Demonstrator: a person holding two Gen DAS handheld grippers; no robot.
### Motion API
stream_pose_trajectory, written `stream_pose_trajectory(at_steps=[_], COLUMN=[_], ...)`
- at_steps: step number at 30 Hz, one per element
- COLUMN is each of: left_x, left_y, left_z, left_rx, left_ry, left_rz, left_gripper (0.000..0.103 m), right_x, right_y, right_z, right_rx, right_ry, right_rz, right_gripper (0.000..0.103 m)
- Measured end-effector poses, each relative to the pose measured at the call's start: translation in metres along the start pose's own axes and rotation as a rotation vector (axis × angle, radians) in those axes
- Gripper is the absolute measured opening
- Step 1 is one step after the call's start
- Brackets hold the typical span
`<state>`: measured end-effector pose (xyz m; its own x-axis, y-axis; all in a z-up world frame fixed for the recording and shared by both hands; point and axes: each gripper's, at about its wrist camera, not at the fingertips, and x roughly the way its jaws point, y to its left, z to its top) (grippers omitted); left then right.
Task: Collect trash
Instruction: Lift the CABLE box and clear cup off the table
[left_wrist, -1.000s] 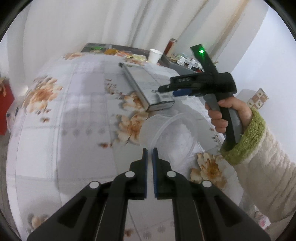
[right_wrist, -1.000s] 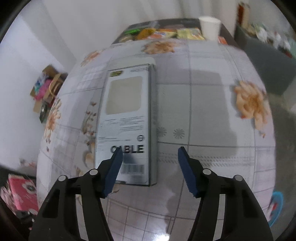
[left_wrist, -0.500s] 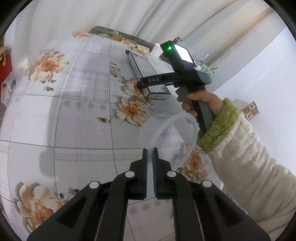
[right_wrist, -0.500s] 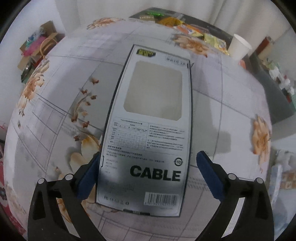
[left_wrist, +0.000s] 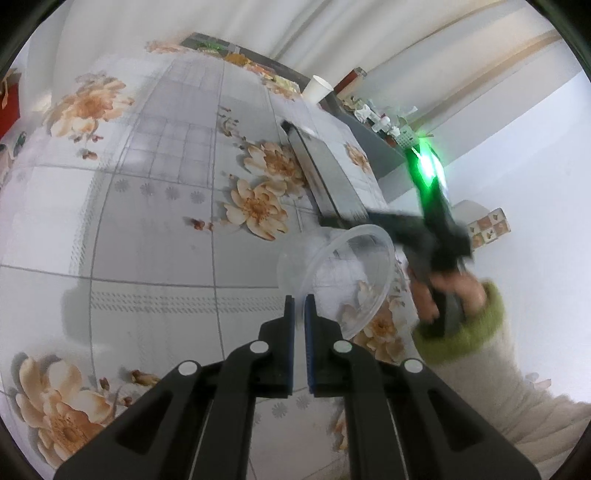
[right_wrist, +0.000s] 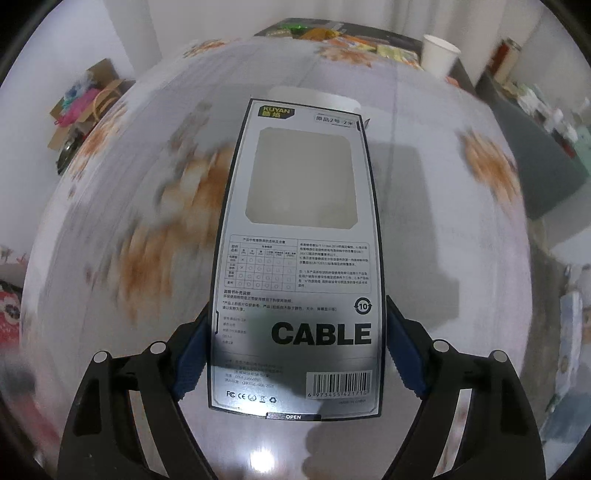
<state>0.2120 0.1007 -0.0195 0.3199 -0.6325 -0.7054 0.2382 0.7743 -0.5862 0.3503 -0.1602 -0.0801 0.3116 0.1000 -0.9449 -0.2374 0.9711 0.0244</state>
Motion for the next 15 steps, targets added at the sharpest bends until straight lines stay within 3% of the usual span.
stream_pose_trajectory(at_steps=[7, 12, 15], left_x=[0.004, 0.006, 0.008], left_y=[-0.004, -0.007, -0.011], left_z=[-0.009, -0.011, -0.007], left_rx=[-0.015, -0.014, -0.005], left_ry=[0.069, 0.056, 0.044], left_rz=[-0.035, -0.01, -0.001], left_gripper=[0.005, 0.01, 0.013], right_x=[-0.044, -0.058, -0.064], right_y=[0.0, 0.0, -0.002], right_z=[-0.096, -0.12, -0.124], right_rx=[0.022, 0.077, 0.11], right_ry=[0.004, -0.037, -0.064], right_rz=[0.009, -0.073, -0.063], right_gripper=[0.079, 0.079, 0.079])
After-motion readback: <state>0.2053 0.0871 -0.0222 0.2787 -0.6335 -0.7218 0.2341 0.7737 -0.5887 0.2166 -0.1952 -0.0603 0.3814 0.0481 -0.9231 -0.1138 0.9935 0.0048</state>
